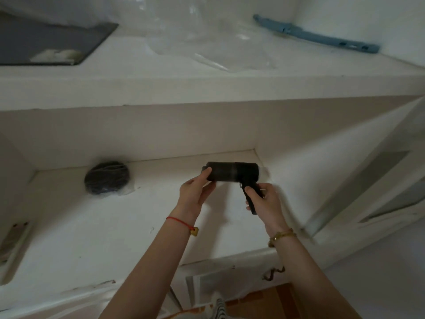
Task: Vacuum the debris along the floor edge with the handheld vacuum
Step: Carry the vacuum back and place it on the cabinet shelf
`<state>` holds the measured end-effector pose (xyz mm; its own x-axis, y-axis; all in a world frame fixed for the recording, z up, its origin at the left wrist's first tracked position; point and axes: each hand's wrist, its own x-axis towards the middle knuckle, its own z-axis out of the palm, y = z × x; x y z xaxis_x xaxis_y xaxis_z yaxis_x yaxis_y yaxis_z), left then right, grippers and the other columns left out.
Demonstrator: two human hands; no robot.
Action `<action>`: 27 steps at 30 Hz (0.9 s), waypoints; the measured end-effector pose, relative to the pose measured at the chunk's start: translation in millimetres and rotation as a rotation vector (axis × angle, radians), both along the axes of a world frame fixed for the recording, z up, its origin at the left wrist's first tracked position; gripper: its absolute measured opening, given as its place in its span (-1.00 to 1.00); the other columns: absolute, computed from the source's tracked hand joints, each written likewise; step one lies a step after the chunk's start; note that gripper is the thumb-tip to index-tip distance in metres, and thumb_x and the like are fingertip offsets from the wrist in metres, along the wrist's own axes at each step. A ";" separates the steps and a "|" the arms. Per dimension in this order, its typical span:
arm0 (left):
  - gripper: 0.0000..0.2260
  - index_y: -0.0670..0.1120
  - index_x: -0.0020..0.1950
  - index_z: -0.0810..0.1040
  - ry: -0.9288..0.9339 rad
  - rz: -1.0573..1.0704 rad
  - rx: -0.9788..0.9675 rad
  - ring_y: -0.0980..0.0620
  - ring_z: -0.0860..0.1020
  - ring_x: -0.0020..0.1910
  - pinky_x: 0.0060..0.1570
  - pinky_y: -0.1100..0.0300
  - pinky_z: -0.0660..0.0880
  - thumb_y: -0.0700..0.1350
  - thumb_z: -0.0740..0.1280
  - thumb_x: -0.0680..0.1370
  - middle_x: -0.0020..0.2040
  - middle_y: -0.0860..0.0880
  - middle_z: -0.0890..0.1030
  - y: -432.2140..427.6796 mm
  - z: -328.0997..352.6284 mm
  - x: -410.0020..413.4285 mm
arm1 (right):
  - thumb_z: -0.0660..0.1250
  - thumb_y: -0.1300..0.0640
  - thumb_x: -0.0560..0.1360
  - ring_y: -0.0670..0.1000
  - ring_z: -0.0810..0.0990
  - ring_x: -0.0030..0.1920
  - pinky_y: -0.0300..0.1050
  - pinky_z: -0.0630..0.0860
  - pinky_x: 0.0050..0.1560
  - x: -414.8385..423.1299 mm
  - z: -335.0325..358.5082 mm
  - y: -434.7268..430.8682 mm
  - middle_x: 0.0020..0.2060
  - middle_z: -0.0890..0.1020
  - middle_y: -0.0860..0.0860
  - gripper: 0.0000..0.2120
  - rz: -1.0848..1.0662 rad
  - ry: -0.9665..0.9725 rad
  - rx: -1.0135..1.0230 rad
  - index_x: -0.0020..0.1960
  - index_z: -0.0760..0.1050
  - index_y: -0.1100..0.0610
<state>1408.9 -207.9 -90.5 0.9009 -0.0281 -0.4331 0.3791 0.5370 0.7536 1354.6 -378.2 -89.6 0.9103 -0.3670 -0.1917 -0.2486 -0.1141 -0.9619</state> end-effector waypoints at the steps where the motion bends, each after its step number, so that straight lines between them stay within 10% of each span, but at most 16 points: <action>1: -0.69 -0.31 0.17 0.57 0.009 0.010 0.002 -0.05 0.65 0.04 0.12 0.15 0.61 -0.16 0.46 0.52 0.23 -0.24 0.60 -2.5 -1.0 8.2 | 0.35 0.10 0.53 0.05 0.59 -0.24 -0.04 0.58 -0.16 8.7 -0.1 -4.4 -0.21 0.60 0.08 -0.80 -0.002 -0.009 -0.037 0.08 0.43 0.18; 17: -0.93 -0.16 -0.06 0.52 0.135 -0.059 -0.104 -0.02 0.59 -0.13 0.04 0.16 0.52 -0.18 0.37 0.57 -0.07 -0.17 0.62 -29.4 -6.2 90.8 | 0.35 0.08 0.50 -0.06 0.38 -0.49 -0.30 0.15 -0.56 126.1 -29.4 -43.9 -0.50 0.42 -0.04 -0.67 -0.060 -0.056 -0.499 -0.39 0.36 0.10; 27: -0.84 -0.07 0.11 0.52 0.069 -0.131 -0.059 0.02 0.59 -0.05 0.03 0.17 0.49 -0.03 0.32 0.59 0.06 -0.08 0.60 -33.5 -18.6 103.6 | 0.31 -0.02 0.53 0.18 0.61 -0.16 -0.22 0.31 -0.26 147.7 -47.1 -44.3 -0.06 0.63 0.25 -0.67 -0.046 0.038 -0.530 -0.03 0.60 0.28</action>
